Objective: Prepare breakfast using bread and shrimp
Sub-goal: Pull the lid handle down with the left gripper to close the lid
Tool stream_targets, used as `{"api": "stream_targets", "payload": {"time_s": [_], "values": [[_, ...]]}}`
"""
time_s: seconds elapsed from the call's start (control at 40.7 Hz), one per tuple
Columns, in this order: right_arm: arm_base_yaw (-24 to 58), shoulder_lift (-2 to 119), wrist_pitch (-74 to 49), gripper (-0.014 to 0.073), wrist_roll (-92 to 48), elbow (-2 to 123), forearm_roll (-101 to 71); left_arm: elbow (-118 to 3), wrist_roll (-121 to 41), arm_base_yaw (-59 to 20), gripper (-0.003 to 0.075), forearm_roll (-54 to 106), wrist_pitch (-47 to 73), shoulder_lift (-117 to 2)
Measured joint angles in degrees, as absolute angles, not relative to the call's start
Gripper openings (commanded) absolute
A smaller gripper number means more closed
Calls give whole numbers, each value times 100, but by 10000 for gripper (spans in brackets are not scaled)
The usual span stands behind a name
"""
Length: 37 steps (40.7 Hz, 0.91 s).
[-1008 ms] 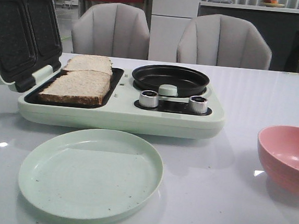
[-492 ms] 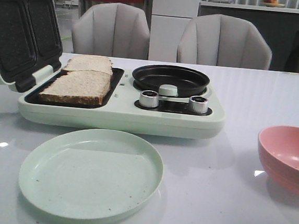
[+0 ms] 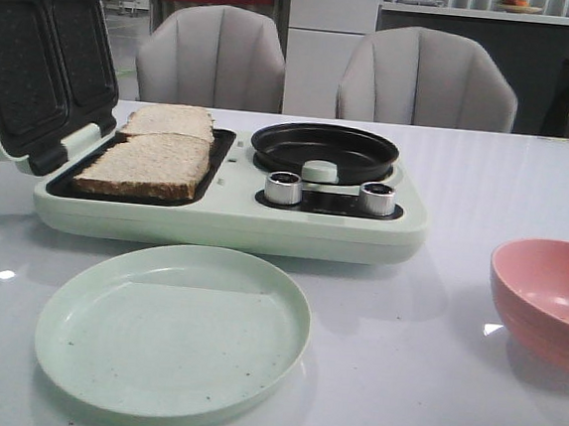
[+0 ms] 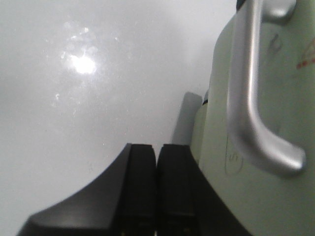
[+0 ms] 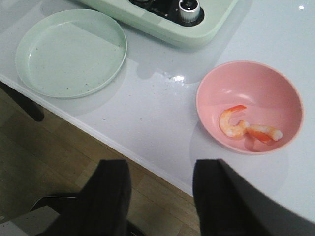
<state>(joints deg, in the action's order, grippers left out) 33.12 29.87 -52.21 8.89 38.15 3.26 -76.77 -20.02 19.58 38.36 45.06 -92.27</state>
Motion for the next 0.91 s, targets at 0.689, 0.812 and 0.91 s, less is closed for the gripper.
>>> {"api": "stream_targets", "payload": {"time_s": [0.689,0.812,0.91], "values": [[3312,2987,-5230,420,889,3815,326,-8440,-2753,822,100,4197,5741,-9367],[3312,2987,-5230,420,889,3815,326,-8382,-2859,506,100,4173,6096,-8940],[3312,2987,-5230,420,889,3815,326,-8176,-2888,200,100,4124,6253,-8476]]}}
